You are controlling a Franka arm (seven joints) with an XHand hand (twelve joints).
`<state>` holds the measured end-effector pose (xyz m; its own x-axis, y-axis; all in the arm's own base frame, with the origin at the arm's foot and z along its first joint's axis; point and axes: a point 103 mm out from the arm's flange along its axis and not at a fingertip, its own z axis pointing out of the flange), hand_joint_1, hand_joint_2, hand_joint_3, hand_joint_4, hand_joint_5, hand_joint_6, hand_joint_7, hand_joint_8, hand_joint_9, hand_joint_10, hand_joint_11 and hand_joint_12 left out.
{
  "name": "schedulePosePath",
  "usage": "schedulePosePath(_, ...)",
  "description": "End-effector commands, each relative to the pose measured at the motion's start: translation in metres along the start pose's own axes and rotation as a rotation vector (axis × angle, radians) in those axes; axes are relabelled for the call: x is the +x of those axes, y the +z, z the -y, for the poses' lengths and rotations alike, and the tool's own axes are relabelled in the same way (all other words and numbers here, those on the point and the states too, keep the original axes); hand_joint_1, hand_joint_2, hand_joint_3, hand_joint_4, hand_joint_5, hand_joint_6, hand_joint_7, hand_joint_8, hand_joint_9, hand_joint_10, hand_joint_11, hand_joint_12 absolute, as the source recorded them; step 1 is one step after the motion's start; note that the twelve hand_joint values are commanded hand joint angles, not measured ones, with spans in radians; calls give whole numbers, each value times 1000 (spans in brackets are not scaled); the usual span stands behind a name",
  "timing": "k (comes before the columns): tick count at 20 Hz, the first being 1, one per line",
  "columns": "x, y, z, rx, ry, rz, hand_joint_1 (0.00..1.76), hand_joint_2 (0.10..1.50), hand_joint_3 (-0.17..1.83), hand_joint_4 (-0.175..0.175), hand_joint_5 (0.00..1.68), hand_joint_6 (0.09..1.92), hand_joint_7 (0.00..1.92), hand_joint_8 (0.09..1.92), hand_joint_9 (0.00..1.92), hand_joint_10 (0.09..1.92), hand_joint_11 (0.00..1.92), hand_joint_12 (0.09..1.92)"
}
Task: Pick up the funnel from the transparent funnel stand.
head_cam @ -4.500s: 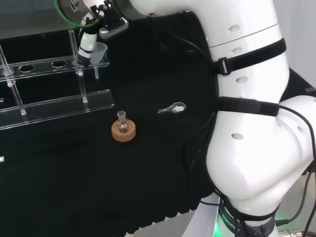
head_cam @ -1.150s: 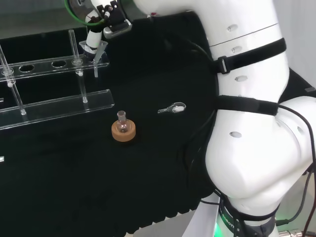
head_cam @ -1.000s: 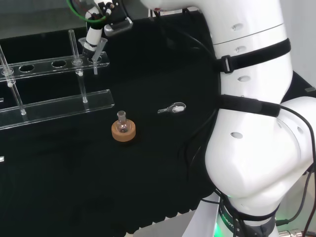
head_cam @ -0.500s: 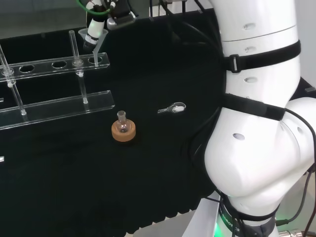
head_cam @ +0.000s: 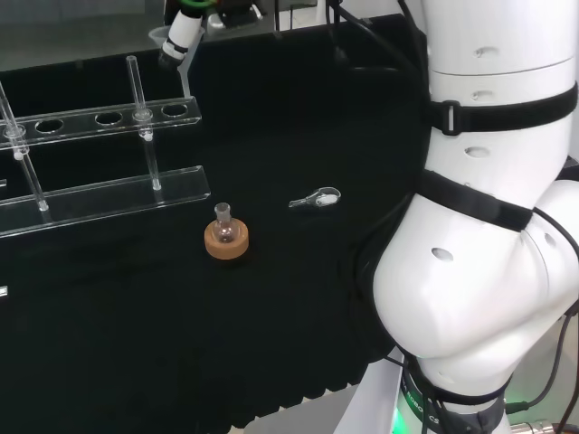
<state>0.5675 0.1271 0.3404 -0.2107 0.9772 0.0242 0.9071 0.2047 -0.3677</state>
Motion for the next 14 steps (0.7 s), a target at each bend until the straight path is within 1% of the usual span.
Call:
schedulePosePath(1, -17, -14, 17, -65, 2, -55, 874, 599, 626, -2, 716, 277, 881, 677, 841, 438, 109, 1553)
schedulePosePath(4, -23, -19, 29, -100, -11, -86, 874, 594, 643, -3, 706, 319, 880, 679, 842, 437, 113, 1553)
schedulePosePath(7, -24, -24, 40, -136, -33, -93, 874, 589, 656, -5, 688, 375, 882, 682, 845, 438, 115, 1553)
schedulePosePath(8, -22, -25, 46, -162, -51, -73, 874, 588, 660, -5, 684, 394, 883, 684, 846, 439, 116, 1554)
schedulePosePath(9, -21, -25, 49, -169, -58, -63, 874, 588, 662, -4, 684, 407, 885, 685, 848, 440, 116, 1554)
schedulePosePath(11, -20, -23, 53, -186, -65, -65, 874, 588, 664, -3, 689, 422, 889, 687, 851, 442, 116, 1554)
schedulePosePath(14, -22, -21, 56, -187, -65, -53, 873, 586, 675, -1, 691, 446, 894, 687, 857, 442, 121, 1553)
